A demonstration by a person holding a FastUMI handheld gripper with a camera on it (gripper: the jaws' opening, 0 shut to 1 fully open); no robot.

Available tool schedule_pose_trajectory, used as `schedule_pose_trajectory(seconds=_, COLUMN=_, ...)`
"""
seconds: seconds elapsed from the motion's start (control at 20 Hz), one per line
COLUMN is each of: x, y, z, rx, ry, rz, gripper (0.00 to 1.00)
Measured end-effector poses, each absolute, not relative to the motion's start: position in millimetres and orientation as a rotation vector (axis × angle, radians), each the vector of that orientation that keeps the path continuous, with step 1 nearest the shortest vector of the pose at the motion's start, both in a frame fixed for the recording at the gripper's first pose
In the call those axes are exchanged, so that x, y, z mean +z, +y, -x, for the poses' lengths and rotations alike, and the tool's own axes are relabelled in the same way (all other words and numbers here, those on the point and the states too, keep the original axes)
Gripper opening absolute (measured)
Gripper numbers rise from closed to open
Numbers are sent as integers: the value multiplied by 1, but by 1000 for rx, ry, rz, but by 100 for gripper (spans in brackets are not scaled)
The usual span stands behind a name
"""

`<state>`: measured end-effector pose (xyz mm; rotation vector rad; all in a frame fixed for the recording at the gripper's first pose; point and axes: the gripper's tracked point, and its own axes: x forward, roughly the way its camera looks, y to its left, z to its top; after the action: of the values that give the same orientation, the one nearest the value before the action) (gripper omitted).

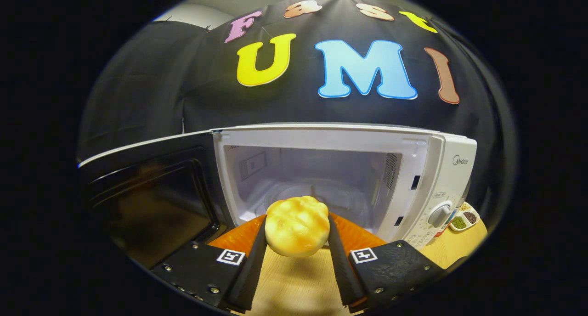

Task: Open the microwave, put the food inside, and close the microwave door.

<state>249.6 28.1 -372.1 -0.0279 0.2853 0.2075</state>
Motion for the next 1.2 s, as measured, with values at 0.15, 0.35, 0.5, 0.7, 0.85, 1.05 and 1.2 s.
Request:
schedule_pose_trajectory(seconds=0.15, x=-377, y=27, z=-260, rx=200, ry=289, rz=9, gripper=69)
schedule_pose_trajectory(seconds=0.35, x=-379, y=27, z=-267, rx=189, ry=289, rz=-36, gripper=69)
schedule_pose_trajectory(seconds=0.5, x=-378, y=33, z=-271, rx=205, ry=289, rz=-111, gripper=69)
schedule_pose_trajectory(seconds=0.7, x=-364, y=45, z=-280, rx=201, ry=261, rz=-228, gripper=69)
schedule_pose_trajectory(seconds=0.85, x=-360, y=49, z=-287, rx=185, ry=240, rz=-363, gripper=69)
schedule_pose_trajectory(seconds=1.05, x=-369, y=57, z=-295, rx=186, ry=271, rz=-450, gripper=69)
schedule_pose_trajectory(seconds=1.2, x=-369, y=53, z=-302, rx=164, ry=266, rz=-478, gripper=69)
